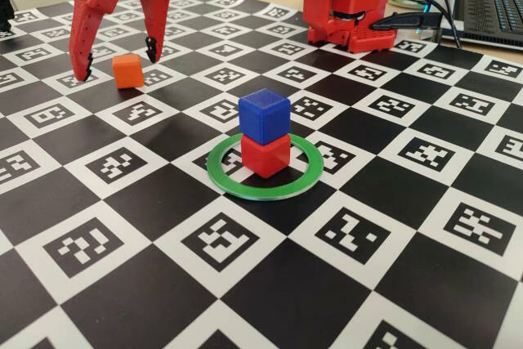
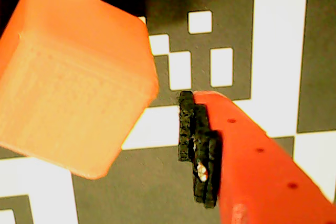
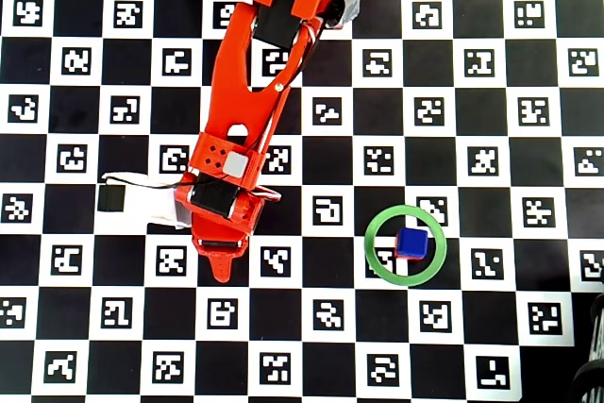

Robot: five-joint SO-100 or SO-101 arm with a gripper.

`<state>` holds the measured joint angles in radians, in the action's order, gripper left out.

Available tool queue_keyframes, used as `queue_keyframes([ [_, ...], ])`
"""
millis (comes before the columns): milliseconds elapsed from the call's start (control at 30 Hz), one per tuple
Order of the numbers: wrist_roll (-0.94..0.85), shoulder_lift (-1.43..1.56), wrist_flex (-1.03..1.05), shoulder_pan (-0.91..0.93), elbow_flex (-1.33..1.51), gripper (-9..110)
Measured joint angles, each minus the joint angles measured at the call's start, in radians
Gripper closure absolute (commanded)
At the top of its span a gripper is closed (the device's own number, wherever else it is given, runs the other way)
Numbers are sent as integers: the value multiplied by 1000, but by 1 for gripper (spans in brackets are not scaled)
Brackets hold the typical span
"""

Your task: Grab the red cube then put it in the green circle then put the blue cube on top and finally the orange cube on top

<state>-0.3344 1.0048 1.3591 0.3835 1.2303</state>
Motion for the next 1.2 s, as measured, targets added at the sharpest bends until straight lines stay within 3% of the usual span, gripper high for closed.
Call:
queue_keyframes([
  [300,49,-11,-28,9,0,54],
  [1200,411,-11,-46,11,0,54],
])
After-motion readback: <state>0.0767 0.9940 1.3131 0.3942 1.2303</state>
